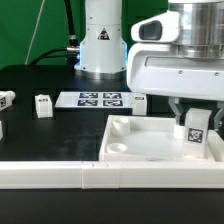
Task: Assemble one leg
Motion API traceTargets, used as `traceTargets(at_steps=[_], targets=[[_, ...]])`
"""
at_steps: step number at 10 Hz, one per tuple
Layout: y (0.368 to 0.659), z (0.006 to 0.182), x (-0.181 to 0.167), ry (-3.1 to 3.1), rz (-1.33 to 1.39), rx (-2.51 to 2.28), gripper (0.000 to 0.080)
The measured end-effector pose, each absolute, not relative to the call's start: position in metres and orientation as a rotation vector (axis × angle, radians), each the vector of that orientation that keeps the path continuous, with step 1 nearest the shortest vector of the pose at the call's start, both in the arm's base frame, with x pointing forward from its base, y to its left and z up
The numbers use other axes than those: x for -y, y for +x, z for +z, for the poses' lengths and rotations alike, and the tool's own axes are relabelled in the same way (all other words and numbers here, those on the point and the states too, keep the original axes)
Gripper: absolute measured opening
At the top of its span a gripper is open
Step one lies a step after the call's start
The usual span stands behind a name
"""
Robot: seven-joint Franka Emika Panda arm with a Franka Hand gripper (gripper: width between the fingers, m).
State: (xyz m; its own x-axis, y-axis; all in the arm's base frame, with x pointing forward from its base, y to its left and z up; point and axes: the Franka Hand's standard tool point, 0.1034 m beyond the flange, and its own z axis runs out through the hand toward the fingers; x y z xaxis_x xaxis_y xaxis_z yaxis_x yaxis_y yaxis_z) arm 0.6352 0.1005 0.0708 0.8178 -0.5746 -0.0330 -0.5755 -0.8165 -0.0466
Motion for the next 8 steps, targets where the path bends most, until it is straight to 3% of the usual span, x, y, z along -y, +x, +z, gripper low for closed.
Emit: traceTargets(at_steps=[4,5,6,7,8], targets=[[0.633,0.071,-0.083,-2.848,0.012,-1.278,0.0304],[0.633,0.070,-0.083,-2.773,0.017,-1.432,0.0428],[0.632,0.070,-0.083,-2.786,0.017,-1.407,0.0428],[0.632,0.070,-0.083,-2.786,0.017,-1.407,0.0560],[0.632,0.069,-0.083,-2.787,0.017,-1.407,0.0622]])
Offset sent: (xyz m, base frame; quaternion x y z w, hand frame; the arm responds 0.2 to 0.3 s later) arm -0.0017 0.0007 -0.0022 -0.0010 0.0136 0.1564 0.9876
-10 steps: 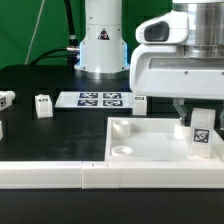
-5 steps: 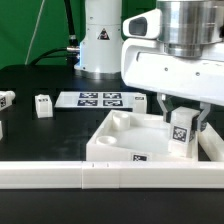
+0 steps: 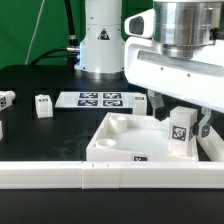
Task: Assemble one leg
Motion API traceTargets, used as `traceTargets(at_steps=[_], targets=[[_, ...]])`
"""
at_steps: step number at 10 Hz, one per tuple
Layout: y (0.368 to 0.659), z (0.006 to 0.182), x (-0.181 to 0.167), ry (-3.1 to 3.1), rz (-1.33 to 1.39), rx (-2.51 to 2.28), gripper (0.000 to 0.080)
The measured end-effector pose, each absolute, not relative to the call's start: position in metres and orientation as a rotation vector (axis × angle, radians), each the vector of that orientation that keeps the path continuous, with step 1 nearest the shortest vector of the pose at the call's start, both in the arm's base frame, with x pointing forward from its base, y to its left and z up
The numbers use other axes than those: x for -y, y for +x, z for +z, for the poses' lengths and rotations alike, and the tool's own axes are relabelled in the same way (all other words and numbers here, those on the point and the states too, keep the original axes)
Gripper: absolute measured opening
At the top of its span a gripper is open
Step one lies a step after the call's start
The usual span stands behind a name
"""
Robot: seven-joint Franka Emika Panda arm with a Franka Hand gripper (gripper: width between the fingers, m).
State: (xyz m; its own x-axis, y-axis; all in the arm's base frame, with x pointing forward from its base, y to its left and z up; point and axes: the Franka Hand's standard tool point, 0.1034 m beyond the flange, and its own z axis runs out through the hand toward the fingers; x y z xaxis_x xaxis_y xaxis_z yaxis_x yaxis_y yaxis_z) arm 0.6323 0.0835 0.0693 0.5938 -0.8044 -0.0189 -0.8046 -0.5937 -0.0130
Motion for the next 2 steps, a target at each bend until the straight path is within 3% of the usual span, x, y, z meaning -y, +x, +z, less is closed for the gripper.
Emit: traceTargets(at_steps=[2], targets=[[0.6321,0.0689,-0.0834,-2.787,0.018,-1.407,0.0644]])
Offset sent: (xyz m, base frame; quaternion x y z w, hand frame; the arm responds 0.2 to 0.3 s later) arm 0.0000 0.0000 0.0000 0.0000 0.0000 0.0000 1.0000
